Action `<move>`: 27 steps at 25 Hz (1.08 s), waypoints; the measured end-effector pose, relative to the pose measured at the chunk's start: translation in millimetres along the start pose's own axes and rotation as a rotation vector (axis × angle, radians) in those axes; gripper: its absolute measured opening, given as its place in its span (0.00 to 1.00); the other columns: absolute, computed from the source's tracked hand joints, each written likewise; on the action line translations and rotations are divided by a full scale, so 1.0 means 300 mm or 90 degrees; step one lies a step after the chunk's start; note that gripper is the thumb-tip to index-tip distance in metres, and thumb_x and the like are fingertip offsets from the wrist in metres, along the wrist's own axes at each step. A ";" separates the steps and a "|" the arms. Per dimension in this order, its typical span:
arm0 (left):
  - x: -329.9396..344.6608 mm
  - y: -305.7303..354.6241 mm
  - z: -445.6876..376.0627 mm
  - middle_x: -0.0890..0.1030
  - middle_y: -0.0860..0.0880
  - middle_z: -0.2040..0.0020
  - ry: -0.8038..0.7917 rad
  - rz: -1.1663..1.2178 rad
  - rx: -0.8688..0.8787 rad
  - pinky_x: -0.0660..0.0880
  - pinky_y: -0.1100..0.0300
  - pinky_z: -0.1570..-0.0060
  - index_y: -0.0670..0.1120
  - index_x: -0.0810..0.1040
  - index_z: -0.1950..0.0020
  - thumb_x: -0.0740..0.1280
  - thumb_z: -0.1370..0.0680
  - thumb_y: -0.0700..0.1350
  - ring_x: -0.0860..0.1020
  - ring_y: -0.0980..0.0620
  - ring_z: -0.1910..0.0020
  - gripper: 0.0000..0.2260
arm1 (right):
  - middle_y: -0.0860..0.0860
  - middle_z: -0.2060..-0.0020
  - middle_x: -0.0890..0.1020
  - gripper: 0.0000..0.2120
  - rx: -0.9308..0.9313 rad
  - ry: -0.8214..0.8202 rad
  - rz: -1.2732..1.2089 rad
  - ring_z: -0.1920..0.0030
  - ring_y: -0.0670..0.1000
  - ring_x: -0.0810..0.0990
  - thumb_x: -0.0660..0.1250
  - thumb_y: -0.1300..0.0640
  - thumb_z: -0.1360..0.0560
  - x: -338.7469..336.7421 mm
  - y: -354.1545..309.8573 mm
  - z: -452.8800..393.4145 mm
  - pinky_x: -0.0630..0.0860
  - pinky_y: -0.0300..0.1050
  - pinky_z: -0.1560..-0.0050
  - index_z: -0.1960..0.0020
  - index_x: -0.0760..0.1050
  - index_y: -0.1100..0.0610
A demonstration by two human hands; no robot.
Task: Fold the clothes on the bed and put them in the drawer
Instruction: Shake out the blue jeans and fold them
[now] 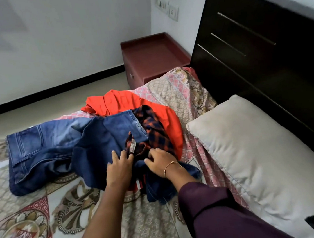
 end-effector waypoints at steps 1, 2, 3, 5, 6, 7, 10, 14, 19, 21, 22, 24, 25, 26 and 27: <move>0.000 -0.008 -0.005 0.78 0.40 0.56 0.049 0.022 0.019 0.79 0.46 0.68 0.41 0.80 0.51 0.66 0.30 0.36 0.78 0.31 0.49 0.09 | 0.62 0.42 0.76 0.15 0.006 0.037 -0.065 0.40 0.60 0.74 0.58 0.51 0.21 -0.023 -0.021 -0.017 0.68 0.49 0.43 0.44 0.72 0.62; -0.005 -0.020 -0.007 0.77 0.41 0.62 0.117 0.038 0.034 0.77 0.50 0.72 0.41 0.79 0.56 0.62 0.31 0.36 0.79 0.34 0.58 0.08 | 0.63 0.43 0.77 0.14 0.013 0.069 -0.125 0.42 0.60 0.75 0.57 0.53 0.21 -0.046 -0.046 -0.030 0.68 0.49 0.45 0.46 0.73 0.64; -0.021 -0.030 -0.006 0.76 0.42 0.65 0.159 0.061 0.049 0.75 0.52 0.74 0.42 0.78 0.57 0.58 0.31 0.38 0.79 0.37 0.64 0.10 | 0.64 0.45 0.78 0.16 0.024 0.095 -0.186 0.43 0.61 0.75 0.57 0.52 0.20 -0.067 -0.072 -0.037 0.68 0.49 0.45 0.48 0.75 0.65; -0.082 -0.034 0.008 0.75 0.44 0.66 0.245 0.066 0.105 0.72 0.53 0.73 0.44 0.74 0.54 0.56 0.32 0.39 0.75 0.41 0.68 0.11 | 0.63 0.48 0.80 0.22 0.056 0.117 -0.279 0.44 0.60 0.77 0.57 0.47 0.20 -0.111 -0.122 -0.040 0.69 0.48 0.45 0.52 0.78 0.65; -0.114 -0.037 0.025 0.75 0.44 0.65 0.284 0.064 0.134 0.71 0.53 0.72 0.44 0.71 0.53 0.56 0.31 0.40 0.74 0.42 0.68 0.10 | 0.61 0.49 0.81 0.24 0.066 0.109 -0.295 0.44 0.59 0.77 0.56 0.44 0.21 -0.133 -0.158 -0.032 0.70 0.47 0.44 0.52 0.79 0.63; -0.149 -0.039 0.042 0.74 0.44 0.65 0.317 0.072 0.155 0.71 0.53 0.71 0.45 0.69 0.52 0.56 0.31 0.40 0.73 0.42 0.68 0.09 | 0.59 0.49 0.82 0.25 0.075 0.081 -0.290 0.43 0.59 0.77 0.56 0.41 0.22 -0.153 -0.197 -0.020 0.70 0.45 0.44 0.52 0.80 0.61; -0.247 -0.060 0.120 0.75 0.44 0.63 0.410 0.095 0.220 0.69 0.53 0.69 0.45 0.66 0.55 0.56 0.30 0.41 0.71 0.44 0.66 0.05 | 0.58 0.43 0.79 0.29 0.107 0.007 -0.248 0.38 0.57 0.75 0.59 0.37 0.25 -0.188 -0.316 0.053 0.68 0.44 0.42 0.41 0.77 0.61; -0.294 -0.131 0.305 0.77 0.42 0.56 0.419 0.124 0.302 0.72 0.53 0.62 0.45 0.67 0.51 0.58 0.30 0.43 0.68 0.46 0.58 0.09 | 0.61 0.38 0.76 0.23 0.131 -0.018 -0.325 0.48 0.51 0.75 0.66 0.54 0.24 -0.154 -0.465 0.164 0.71 0.44 0.47 0.35 0.70 0.67; -0.376 -0.334 0.533 0.69 0.45 0.49 0.389 0.419 0.222 0.68 0.56 0.53 0.44 0.65 0.49 0.60 0.31 0.48 0.68 0.48 0.53 0.14 | 0.60 0.51 0.80 0.13 0.044 0.169 -0.266 0.53 0.53 0.75 0.63 0.57 0.23 -0.108 -0.679 0.305 0.69 0.45 0.53 0.45 0.78 0.66; -0.407 -0.404 0.565 0.71 0.45 0.53 0.384 0.475 -0.040 0.69 0.53 0.57 0.44 0.68 0.53 0.59 0.28 0.47 0.70 0.46 0.55 0.08 | 0.56 0.59 0.76 0.11 0.010 0.225 -0.352 0.57 0.51 0.71 0.62 0.60 0.22 -0.126 -0.726 0.378 0.66 0.43 0.57 0.47 0.78 0.66; -0.440 -0.434 0.577 0.73 0.42 0.51 0.327 0.509 -0.175 0.70 0.51 0.54 0.42 0.70 0.52 0.60 0.25 0.47 0.72 0.42 0.52 0.08 | 0.54 0.61 0.75 0.09 -0.010 0.241 -0.393 0.59 0.50 0.70 0.62 0.61 0.22 -0.149 -0.753 0.425 0.66 0.42 0.59 0.48 0.78 0.65; -0.505 -0.472 0.603 0.76 0.36 0.43 0.165 0.625 -0.356 0.69 0.50 0.46 0.38 0.73 0.44 0.60 0.21 0.49 0.73 0.38 0.43 0.15 | 0.50 0.66 0.73 0.06 -0.062 0.273 -0.457 0.64 0.46 0.68 0.61 0.62 0.22 -0.207 -0.817 0.512 0.65 0.39 0.64 0.52 0.76 0.61; -0.522 -0.496 0.604 0.76 0.35 0.40 0.122 0.689 -0.389 0.69 0.50 0.44 0.37 0.73 0.40 0.59 0.20 0.52 0.73 0.37 0.41 0.19 | 0.49 0.66 0.74 0.06 -0.083 0.298 -0.490 0.65 0.45 0.68 0.61 0.62 0.22 -0.241 -0.855 0.553 0.66 0.38 0.65 0.52 0.76 0.61; -0.560 -0.502 0.619 0.75 0.35 0.39 0.104 0.763 -0.417 0.70 0.50 0.43 0.38 0.72 0.37 0.57 0.20 0.54 0.74 0.37 0.41 0.22 | 0.51 0.64 0.77 0.07 -0.102 0.322 -0.525 0.62 0.46 0.69 0.61 0.62 0.22 -0.274 -0.890 0.588 0.68 0.39 0.63 0.50 0.77 0.62; -0.585 -0.510 0.629 0.76 0.35 0.40 0.095 0.828 -0.431 0.72 0.51 0.44 0.39 0.72 0.36 0.56 0.20 0.57 0.76 0.38 0.44 0.24 | 0.56 0.59 0.81 0.09 -0.121 0.347 -0.563 0.59 0.48 0.71 0.62 0.62 0.22 -0.308 -0.917 0.617 0.71 0.43 0.59 0.48 0.78 0.65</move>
Point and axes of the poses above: each hand's wrist, its own z-axis away from the middle knuckle, its own x-axis out of the palm, y = z × x, the point moved 1 cm from there along -z, towards the middle knuckle
